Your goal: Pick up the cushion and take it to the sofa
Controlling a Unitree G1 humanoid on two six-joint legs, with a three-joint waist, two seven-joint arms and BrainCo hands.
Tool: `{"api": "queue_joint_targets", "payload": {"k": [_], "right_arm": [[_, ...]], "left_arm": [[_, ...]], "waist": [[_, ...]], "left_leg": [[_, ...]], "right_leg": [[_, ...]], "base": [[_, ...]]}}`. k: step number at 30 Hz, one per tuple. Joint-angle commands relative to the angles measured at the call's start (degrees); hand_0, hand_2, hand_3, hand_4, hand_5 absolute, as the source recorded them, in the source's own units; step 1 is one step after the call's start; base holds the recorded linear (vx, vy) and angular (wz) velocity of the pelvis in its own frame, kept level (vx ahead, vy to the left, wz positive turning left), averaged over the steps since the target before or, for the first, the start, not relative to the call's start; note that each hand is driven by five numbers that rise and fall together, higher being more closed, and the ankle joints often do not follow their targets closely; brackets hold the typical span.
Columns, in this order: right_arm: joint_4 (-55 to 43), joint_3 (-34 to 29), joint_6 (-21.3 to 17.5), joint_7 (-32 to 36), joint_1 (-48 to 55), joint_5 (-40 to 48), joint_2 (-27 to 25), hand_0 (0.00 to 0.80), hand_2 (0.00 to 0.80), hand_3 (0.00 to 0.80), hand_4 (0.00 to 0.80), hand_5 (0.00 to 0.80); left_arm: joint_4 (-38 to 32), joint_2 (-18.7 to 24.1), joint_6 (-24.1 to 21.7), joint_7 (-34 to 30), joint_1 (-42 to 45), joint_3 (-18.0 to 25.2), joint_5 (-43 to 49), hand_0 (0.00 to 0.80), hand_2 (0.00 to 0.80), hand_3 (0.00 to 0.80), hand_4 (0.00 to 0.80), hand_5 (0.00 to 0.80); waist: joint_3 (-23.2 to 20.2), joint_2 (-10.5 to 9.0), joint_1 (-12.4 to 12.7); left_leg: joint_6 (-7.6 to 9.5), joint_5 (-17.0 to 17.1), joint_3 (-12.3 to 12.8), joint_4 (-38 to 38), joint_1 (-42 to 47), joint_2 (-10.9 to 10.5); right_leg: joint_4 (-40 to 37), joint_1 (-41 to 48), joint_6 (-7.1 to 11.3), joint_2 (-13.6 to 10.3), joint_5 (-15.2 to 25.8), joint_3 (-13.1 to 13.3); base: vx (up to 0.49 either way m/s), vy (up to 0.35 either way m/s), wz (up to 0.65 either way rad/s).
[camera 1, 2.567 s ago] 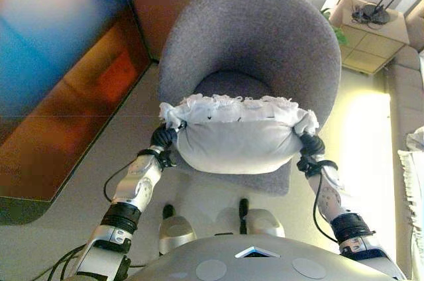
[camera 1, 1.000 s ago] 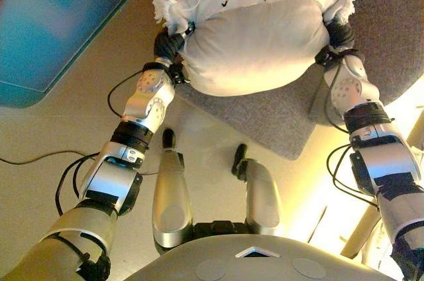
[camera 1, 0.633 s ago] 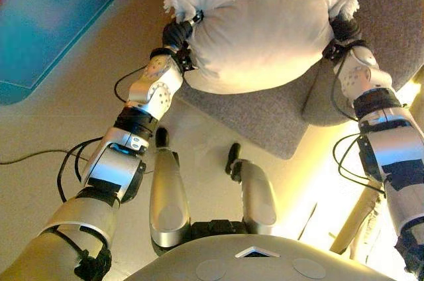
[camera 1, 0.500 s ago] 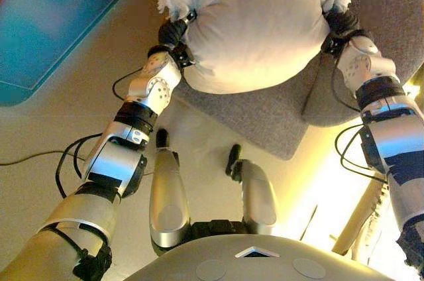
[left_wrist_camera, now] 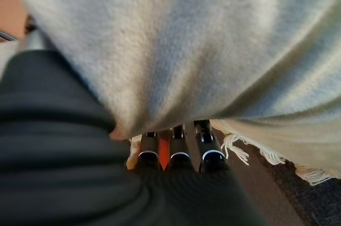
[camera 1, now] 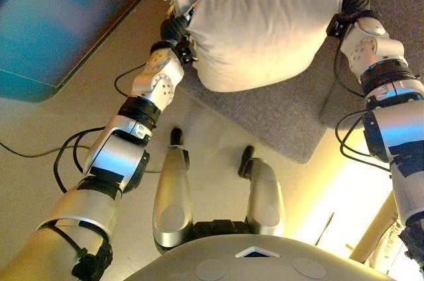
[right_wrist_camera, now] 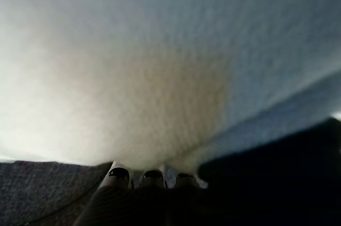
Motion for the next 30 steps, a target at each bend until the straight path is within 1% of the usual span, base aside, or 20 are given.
{"api": "queue_joint_targets", "payload": {"k": [1, 4, 8, 10, 15, 17, 22, 24, 25, 27, 30], "right_arm": [[1.0, 3.5, -2.4, 2.0, -5.9, -0.4, 0.3, 0.000, 0.000, 0.000, 0.000, 0.000], [1.1, 3.3, -2.7, 2.4, -5.2, 1.5, -1.3, 0.000, 0.000, 0.000, 0.000, 0.000], [1.0, 1.7, -3.6, 2.5, -3.5, 3.3, -3.3, 0.000, 0.000, 0.000, 0.000, 0.000], [0.9, 0.8, -4.4, 2.6, -2.7, 5.0, -4.4, 0.000, 0.000, 0.000, 0.000, 0.000], [0.2, -1.9, -7.0, 3.0, -0.6, 8.5, -7.5, 0.000, 0.000, 0.000, 0.000, 0.000], [-0.8, -3.0, -6.7, 3.3, 0.2, 10.2, -9.4, 0.000, 0.000, 0.000, 0.000, 0.000], [-3.3, -4.1, -5.5, 4.3, 2.2, 10.2, -12.5, 0.000, 0.000, 0.000, 0.000, 0.000], [-4.3, -4.6, -4.8, 5.3, 3.6, 9.6, -13.1, 0.000, 0.000, 0.000, 0.000, 0.000], [-5.4, -4.7, -4.2, 5.9, 4.9, 9.1, -13.9, 0.000, 0.000, 0.000, 0.000, 0.000], [-6.9, -5.2, -4.0, 5.8, 6.7, 9.6, -14.9, 0.000, 0.000, 0.000, 0.000, 0.000], [-10.9, -8.3, -3.7, 5.7, 12.2, 9.4, -16.4, 0.000, 0.000, 0.000, 0.000, 0.000]], "left_arm": [[1.4, -0.9, -4.9, -1.7, -8.3, -2.0, 5.1, 0.000, 0.000, 0.000, 0.000, 0.000], [1.4, 1.6, -6.2, -2.5, -7.3, -1.6, 4.3, 0.000, 0.000, 0.000, 0.000, 0.000], [1.7, 5.2, -9.2, -4.7, -5.4, 0.3, 3.2, 0.000, 0.000, 0.000, 0.000, 0.000], [1.6, 6.9, -10.0, -5.5, -4.4, 1.5, 2.2, 0.000, 0.000, 0.000, 0.000, 0.000], [2.0, 10.4, -10.0, -7.1, -0.4, 4.5, -0.7, 0.000, 0.000, 0.000, 0.000, 0.000], [2.2, 11.5, -10.1, -8.0, 1.7, 5.5, -2.2, 0.000, 0.000, 0.000, 0.000, 0.000], [0.8, 11.9, -12.2, -9.0, 6.1, 8.2, -3.5, 0.000, 0.000, 0.000, 0.000, 0.000], [-0.3, 11.8, -11.4, -9.2, 7.7, 9.2, -2.9, 0.000, 0.000, 0.000, 0.000, 0.000], [-1.1, 11.4, -11.1, -9.4, 9.2, 9.4, -0.6, 0.000, 0.000, 0.000, 0.000, 0.000], [-2.7, 11.0, -11.1, -9.4, 11.2, 9.4, 0.9, 0.000, 0.000, 0.000, 0.000, 0.000], [-6.5, 10.3, -10.1, -10.0, 17.1, 11.0, 1.7, 0.000, 0.000, 0.000, 0.000, 0.000]], "waist": [[-1.1, 2.61, -0.1], [-1.4, 2.85, -0.2], [-2.1, 3.42, -0.1], [-2.5, 3.60, 0.0], [-4.1, 3.68, 0.5], [-5.1, 3.41, 0.6], [-7.8, 2.71, 0.7], [-9.1, 2.56, 0.8], [-10.0, 2.56, 1.0], [-11.3, 2.38, 1.0], [-14.0, 2.27, 1.0]], "left_leg": [[-4.87, -4.8, 1.3, 2.5, 1.2, 4.6], [-4.83, -4.9, 1.7, 2.0, 2.4, 4.5], [-4.62, -5.0, 2.3, 1.3, 4.4, 4.3], [-4.55, -5.0, 2.5, 0.6, 5.6, 4.2], [-4.00, -4.9, 2.9, -1.5, 9.2, 3.5], [-3.71, -4.6, 3.2, -2.9, 11.2, 3.3], [-3.32, -3.2, 4.0, -7.4, 16.2, 3.0], [-3.21, -2.6, 4.4, -9.4, 18.1, 2.9], [-3.21, -2.5, 4.8, -10.9, 20.1, 2.9], [-3.04, -1.5, 5.0, -13.0, 21.6, 2.6], [-2.82, -0.8, 5.9, -16.5, 25.6, 2.5]], "right_leg": [[-5.6, -1.7, 1.05, 0.6, 5.8, 1.9], [-5.9, -0.9, 1.05, 0.5, 5.6, 1.9], [-6.1, 0.4, 0.85, 0.1, 5.0, 1.5], [-6.6, 1.3, 0.76, -0.1, 4.9, 1.2], [-8.7, 4.7, 0.67, -0.6, 4.9, -0.4], [-10.4, 6.8, 0.56, -0.5, 5.2, -1.2], [-15.8, 12.2, 0.40, 0.1, 6.8, -3.0], [-17.4, 14.0, 0.45, 0.4, 7.1, -3.6], [-18.6, 16.0, 0.54, 1.0, 7.0, -4.0], [-20.4, 17.6, 0.58, 1.4, 7.7, -4.3], [-23.2, 21.4, 0.75, 2.4, 8.0, -4.7]], "base": [[0.000, 0.000, 0.00], [0.041, 0.029, -0.01], [0.050, 0.037, -0.05], [0.052, 0.033, -0.04], [0.046, 0.012, -0.03], [0.082, -0.026, 0.07], [0.098, -0.024, 0.05], [0.119, -0.033, -0.01], [0.132, -0.048, 0.04], [0.128, -0.050, 0.04], [0.169, -0.039, 0.02]]}}
